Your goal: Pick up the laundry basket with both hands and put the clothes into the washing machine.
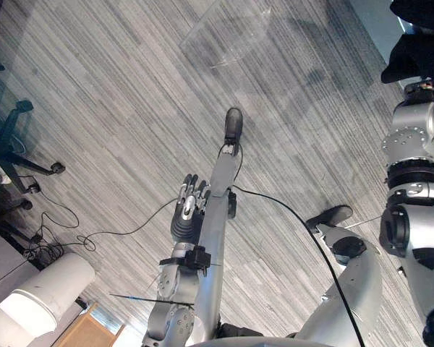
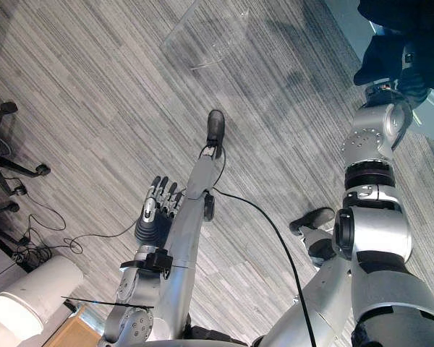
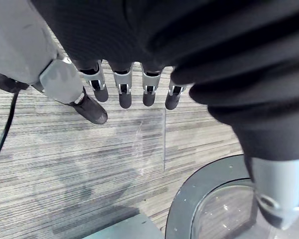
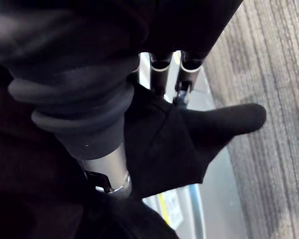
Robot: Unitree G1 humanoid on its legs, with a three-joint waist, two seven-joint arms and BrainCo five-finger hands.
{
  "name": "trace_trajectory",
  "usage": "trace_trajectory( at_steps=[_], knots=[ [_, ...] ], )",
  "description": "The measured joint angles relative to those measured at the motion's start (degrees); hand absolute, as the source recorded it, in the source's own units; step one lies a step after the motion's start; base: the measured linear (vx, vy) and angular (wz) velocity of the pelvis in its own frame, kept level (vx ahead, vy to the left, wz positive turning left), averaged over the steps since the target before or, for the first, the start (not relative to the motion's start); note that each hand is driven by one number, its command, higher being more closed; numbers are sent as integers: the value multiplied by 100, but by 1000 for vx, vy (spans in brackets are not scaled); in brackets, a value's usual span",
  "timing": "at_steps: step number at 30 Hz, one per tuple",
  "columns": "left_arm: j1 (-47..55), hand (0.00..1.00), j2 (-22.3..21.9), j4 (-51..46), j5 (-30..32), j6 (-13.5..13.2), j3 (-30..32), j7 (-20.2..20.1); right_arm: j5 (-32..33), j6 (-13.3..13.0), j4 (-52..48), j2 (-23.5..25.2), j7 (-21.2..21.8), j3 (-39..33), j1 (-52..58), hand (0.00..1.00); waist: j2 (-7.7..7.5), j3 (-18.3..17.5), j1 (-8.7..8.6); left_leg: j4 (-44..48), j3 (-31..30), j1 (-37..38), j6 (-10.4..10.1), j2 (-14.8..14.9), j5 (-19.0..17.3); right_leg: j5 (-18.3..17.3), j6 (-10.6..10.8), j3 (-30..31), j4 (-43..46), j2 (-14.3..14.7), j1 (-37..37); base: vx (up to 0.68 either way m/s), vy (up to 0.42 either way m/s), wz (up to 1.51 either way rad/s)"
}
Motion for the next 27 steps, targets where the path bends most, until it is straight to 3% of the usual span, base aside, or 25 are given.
trace_trajectory(
  at_steps=[2,5,7,9,10,12,16,17,22,25,27],
  knots=[
    [-1,0,-77,-113,-46,1,131,0,228,162,-4,-46,12,350,-163,100,-1,1,-126,106,-40,-68,1,42,1,8,-11,-17,-9,51,4,17,7,-11],
    [-104,0,-135,-243,-52,12,54,-19,647,231,-308,20,66,569,-532,100,38,20,-103,132,-110,9,-2,215,2,105,-96,-101,-142,244,126,7,2,-29],
    [-106,0,-130,-217,-80,57,-87,-29,648,-133,-1302,-66,347,566,-790,100,52,23,-150,50,-145,192,-59,258,42,137,-94,-149,-224,309,316,6,8,-12],
    [-104,0,-88,-203,-142,137,-212,-116,643,-671,-2211,-397,525,406,-1402,100,53,23,-131,-150,-136,534,-77,265,63,165,-75,-163,-307,340,578,10,2,4],
    [-118,0,-5,-195,-224,156,-249,-135,613,-741,-2084,-412,320,311,-1426,100,32,14,-134,-281,-117,764,-104,257,38,172,-61,-173,-380,349,777,24,3,10],
    [-132,0,164,-215,-272,147,-307,-184,617,-1018,-2266,-197,317,77,-1117,100,31,13,-123,-373,-65,936,-109,236,5,191,-37,-164,-469,350,914,37,8,2],
    [-196,0,221,-203,-447,188,-311,-224,522,-1309,-2628,-44,52,-176,-1158,100,33,14,-123,-445,48,940,-27,205,118,387,42,-159,-797,381,942,37,27,-6],
    [-197,0,220,-206,-452,201,-318,-223,457,-1365,-2707,69,-99,-308,-1160,0,34,14,-118,-442,50,940,-26,198,119,461,55,-162,-931,400,971,41,36,-8],
    [-181,0,224,-162,-486,208,-452,-195,-174,-1306,-2635,124,-773,-510,-1169,0,39,17,-96,-442,45,940,-26,195,118,583,93,-137,-1085,437,991,4,33,-7],
    [-169,0,409,-110,-482,208,-585,-109,-711,-912,-1789,82,-759,-894,-1424,0,42,18,-100,-557,135,1003,-91,188,-27,614,91,57,-1039,421,807,-36,17,-13],
    [-170,0,504,-110,-478,203,-599,-83,-709,-643,-1257,50,-728,-1069,-1429,0,42,18,-135,-688,290,1077,-88,186,-21,702,79,226,-1077,406,691,-19,9,-28]
  ],
)
